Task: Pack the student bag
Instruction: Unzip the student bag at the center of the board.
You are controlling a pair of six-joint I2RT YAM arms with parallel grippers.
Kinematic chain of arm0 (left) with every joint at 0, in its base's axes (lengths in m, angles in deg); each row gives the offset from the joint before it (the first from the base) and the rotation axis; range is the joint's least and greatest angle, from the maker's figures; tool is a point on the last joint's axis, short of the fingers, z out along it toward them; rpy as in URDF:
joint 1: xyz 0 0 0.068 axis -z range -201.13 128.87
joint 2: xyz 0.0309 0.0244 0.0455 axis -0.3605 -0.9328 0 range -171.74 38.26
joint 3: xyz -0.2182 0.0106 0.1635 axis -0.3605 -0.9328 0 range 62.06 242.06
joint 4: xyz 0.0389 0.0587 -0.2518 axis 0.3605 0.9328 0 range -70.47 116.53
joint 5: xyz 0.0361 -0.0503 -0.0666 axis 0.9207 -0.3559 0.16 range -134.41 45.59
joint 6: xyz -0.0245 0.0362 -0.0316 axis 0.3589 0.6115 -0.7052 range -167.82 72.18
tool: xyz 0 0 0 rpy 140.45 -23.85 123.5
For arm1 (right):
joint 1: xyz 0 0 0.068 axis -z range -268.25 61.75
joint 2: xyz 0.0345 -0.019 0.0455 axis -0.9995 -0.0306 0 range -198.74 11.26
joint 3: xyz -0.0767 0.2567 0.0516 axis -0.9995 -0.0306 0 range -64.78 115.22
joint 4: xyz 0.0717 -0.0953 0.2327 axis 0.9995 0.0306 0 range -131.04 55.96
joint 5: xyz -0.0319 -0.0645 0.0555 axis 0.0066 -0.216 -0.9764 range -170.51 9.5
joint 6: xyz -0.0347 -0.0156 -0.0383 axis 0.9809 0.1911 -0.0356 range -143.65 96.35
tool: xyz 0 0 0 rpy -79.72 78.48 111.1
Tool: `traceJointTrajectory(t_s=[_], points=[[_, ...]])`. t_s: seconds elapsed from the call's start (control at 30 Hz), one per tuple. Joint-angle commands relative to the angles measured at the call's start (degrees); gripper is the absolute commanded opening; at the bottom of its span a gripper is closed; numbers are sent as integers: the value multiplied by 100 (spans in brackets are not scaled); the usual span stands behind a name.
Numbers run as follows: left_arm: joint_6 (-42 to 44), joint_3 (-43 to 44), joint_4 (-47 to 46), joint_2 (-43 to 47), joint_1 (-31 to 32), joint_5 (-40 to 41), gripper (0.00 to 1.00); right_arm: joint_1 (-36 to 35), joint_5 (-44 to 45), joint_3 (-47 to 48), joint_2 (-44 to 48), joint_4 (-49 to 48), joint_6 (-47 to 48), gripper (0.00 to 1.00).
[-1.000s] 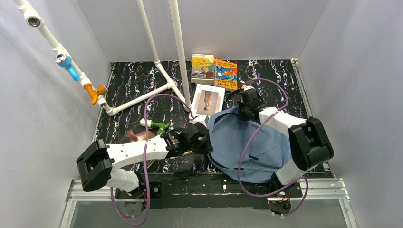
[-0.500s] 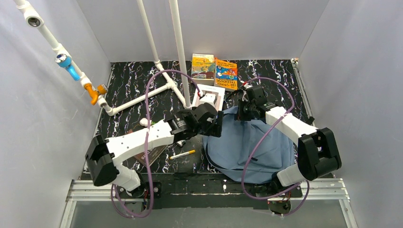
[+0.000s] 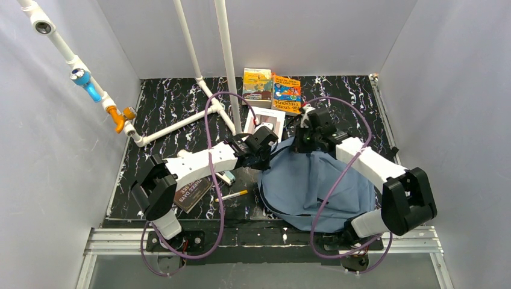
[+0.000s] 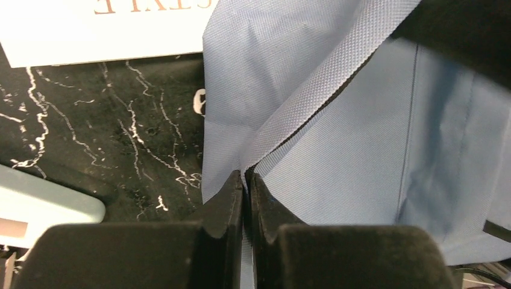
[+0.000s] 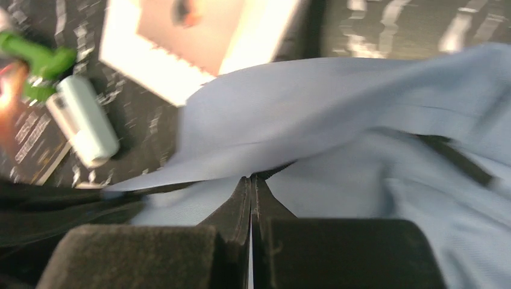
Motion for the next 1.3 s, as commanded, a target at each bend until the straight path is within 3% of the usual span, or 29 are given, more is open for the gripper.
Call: traceJointTrajectory(t_s=[0.0, 0.2, 0.33, 0.47, 0.7, 0.8, 0.93, 1.27], points=[[-112, 38, -563, 82, 37, -402, 0, -1173, -140, 517, 482, -564, -270, 1], [-173, -45, -807, 138, 17, -554, 0, -1491, -284, 196, 1079, -635, -743, 1], [-236, -397, -1116, 317, -53, -683, 0, -1524, -866, -346, 1225, -749, -1043, 1], [-279, -885, -1285, 765, -235, -897, 0, -1535, -591, -819, 1573, -622, -879, 1], [-472, -1798, -1572, 1894, -492, -1093, 63, -1544, -893, -1241, 1740, -979, -703, 1], [-423, -1661, -1570, 2074, -650, -1072, 76, -1544, -864, -1578, 1867, -1258, -619, 1], [-306, -996, -1629, 1484, -738, -1153, 78, -1544, -636, -1806, 1967, -1341, -536, 1], [-286, 466, -1479, -403, -789, -1664, 69, -1545, -264, -2211, 2501, -1597, -670, 1]])
